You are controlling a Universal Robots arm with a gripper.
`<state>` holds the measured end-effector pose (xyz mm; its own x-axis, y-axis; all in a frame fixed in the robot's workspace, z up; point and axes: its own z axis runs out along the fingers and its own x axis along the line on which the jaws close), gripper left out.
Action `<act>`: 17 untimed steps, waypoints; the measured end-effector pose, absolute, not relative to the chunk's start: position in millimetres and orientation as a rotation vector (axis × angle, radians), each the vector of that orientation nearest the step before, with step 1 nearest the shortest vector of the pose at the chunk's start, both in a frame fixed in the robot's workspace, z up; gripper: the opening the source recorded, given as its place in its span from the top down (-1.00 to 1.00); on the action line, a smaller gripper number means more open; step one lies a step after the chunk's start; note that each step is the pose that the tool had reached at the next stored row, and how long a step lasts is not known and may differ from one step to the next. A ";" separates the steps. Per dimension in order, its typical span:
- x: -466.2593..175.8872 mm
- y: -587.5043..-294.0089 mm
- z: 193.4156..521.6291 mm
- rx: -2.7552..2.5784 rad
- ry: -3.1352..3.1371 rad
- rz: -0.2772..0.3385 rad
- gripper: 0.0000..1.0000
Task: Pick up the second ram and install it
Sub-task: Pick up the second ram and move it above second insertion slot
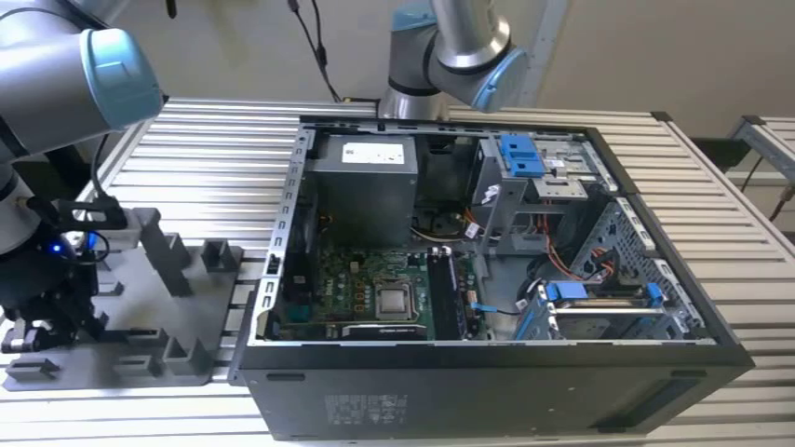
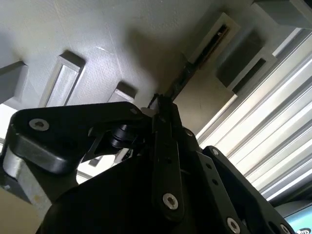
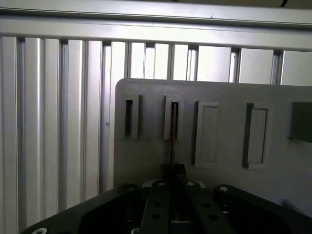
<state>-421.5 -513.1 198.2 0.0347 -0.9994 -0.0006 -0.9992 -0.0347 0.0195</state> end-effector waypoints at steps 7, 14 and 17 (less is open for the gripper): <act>-421.5 -513.1 198.0 2.250 -2.173 -0.022 0.72; -421.5 -513.1 198.0 2.250 -2.173 -0.022 0.72; -421.4 -513.0 198.6 2.250 -2.174 -0.022 0.72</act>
